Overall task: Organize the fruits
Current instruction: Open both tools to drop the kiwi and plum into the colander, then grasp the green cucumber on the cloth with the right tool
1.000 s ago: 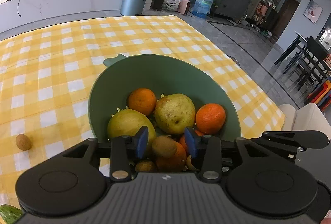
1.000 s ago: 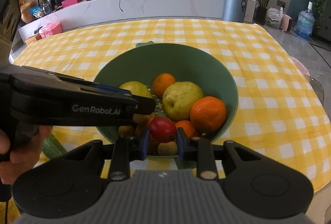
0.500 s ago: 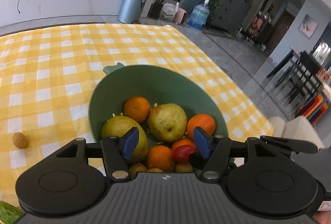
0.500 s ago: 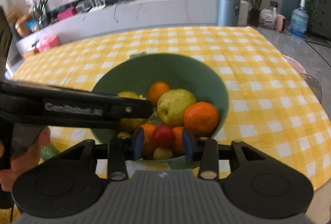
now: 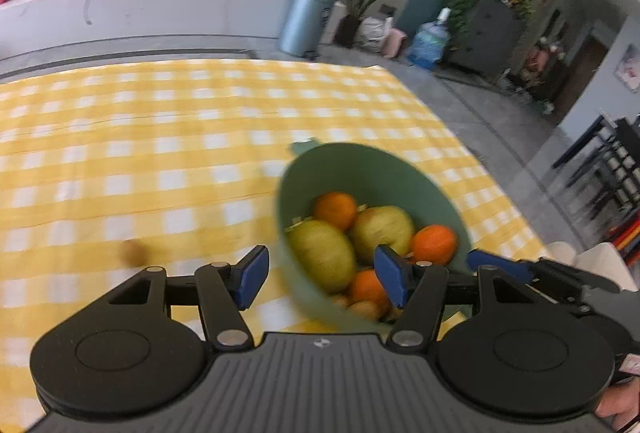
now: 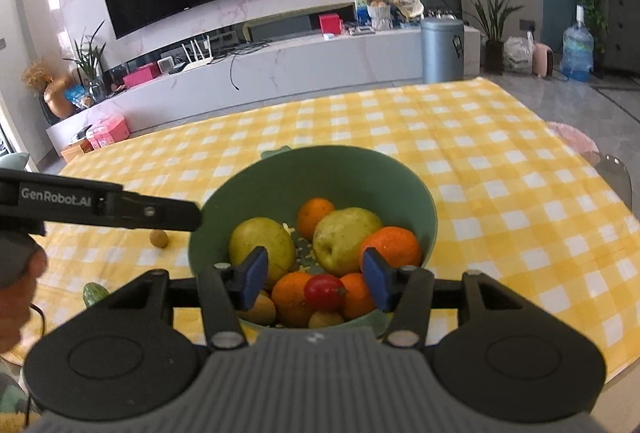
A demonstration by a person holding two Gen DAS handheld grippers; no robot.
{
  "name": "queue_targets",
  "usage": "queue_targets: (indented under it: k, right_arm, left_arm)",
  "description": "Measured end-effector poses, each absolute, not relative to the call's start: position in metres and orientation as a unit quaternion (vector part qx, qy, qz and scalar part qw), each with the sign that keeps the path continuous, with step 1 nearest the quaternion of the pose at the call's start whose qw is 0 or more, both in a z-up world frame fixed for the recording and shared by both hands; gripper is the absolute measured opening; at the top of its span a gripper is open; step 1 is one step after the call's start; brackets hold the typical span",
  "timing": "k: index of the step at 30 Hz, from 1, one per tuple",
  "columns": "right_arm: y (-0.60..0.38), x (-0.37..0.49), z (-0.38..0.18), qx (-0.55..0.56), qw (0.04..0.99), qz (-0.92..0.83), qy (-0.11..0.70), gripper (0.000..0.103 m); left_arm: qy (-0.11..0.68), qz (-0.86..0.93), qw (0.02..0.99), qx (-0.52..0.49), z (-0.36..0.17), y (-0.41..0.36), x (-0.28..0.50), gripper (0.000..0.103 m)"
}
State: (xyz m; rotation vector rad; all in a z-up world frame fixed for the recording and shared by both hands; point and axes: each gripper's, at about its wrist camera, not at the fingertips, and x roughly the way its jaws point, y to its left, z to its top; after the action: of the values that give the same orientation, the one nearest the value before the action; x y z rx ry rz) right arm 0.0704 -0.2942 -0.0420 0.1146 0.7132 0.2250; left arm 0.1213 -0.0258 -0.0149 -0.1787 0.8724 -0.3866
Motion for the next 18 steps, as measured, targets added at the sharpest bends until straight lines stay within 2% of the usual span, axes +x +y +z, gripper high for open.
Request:
queue_targets:
  k: [7, 12, 18]
  right_arm:
    - [-0.267, 0.052, -0.041, 0.089, 0.929, 0.159, 0.321, 0.05]
    - [-0.234, 0.044, -0.043, 0.072, 0.924, 0.201, 0.316, 0.044]
    - [-0.184, 0.043, -0.056, 0.03, 0.899, 0.276, 0.338, 0.044]
  left_arm:
    - [0.462, -0.129, 0.875, -0.066, -0.014, 0.009, 0.105, 0.071]
    - [0.489, -0.091, 0.862, -0.092, -0.025, 0.039, 0.096, 0.064]
    - [0.506, -0.057, 0.851, -0.13, -0.038, 0.071, 0.089, 0.062]
